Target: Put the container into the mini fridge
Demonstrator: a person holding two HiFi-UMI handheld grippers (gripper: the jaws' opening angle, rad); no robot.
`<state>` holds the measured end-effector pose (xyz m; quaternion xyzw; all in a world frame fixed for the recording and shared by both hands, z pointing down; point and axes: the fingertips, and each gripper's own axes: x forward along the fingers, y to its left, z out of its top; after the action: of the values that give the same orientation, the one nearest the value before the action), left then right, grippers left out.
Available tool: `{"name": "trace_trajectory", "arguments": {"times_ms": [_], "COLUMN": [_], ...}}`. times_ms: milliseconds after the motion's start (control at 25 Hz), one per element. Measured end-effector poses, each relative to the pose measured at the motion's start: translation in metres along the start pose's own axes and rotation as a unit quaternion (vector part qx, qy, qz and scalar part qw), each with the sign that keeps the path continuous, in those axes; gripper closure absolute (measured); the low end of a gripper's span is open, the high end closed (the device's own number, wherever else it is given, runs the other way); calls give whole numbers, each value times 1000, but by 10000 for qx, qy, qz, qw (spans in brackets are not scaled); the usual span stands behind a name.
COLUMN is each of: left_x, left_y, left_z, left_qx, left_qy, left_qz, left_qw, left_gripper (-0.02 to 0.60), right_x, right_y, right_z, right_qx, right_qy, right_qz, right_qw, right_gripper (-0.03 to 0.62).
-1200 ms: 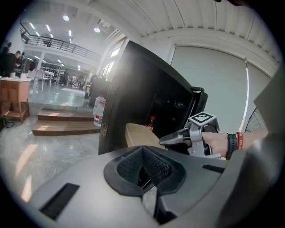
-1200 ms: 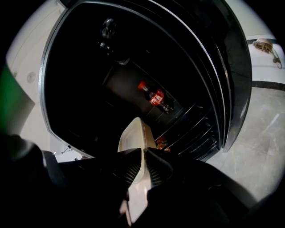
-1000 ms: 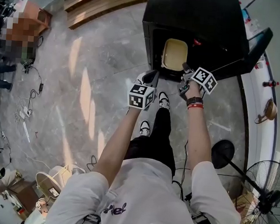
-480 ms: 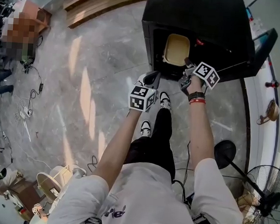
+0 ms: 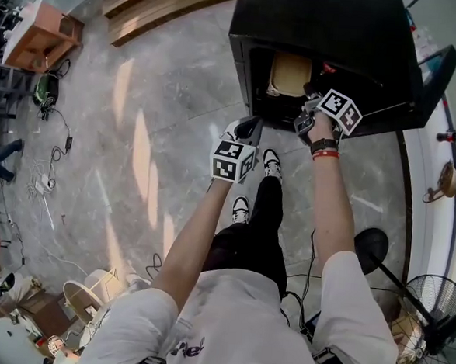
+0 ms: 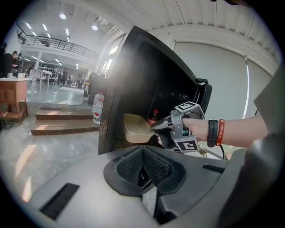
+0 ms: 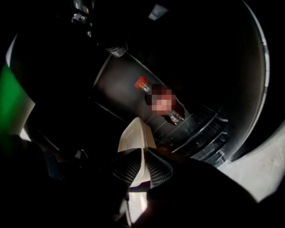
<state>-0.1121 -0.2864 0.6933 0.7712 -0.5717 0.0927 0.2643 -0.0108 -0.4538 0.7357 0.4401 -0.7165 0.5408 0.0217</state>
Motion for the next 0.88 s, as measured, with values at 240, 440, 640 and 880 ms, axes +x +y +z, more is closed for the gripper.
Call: {"name": "trace_trajectory", "arguments": {"times_ms": [240,440,640,880], "left_x": [2,8,14,14], "left_y": [2,5,10,13], "left_z": [-5,-10,-16,-21], "left_qx": [59,59,4,-23], "left_qy": [55,94,141,165], "left_qz": [3,3,22,21], "left_qw": [10000,9999,9999,9999], "left_gripper": [561,561,561,561], "right_x": [17,33,49,62], "right_y": [0,-3,-8,-11], "right_z": [15,25,32,33], "right_qx": [-137,-163,-201,-153], "right_qy": [-52,-101,-99,-65], "right_qz": [-44,-66,-83,-69], "right_qw": [9999,9998,9997,9998], "right_gripper": [540,542,540,541]}}
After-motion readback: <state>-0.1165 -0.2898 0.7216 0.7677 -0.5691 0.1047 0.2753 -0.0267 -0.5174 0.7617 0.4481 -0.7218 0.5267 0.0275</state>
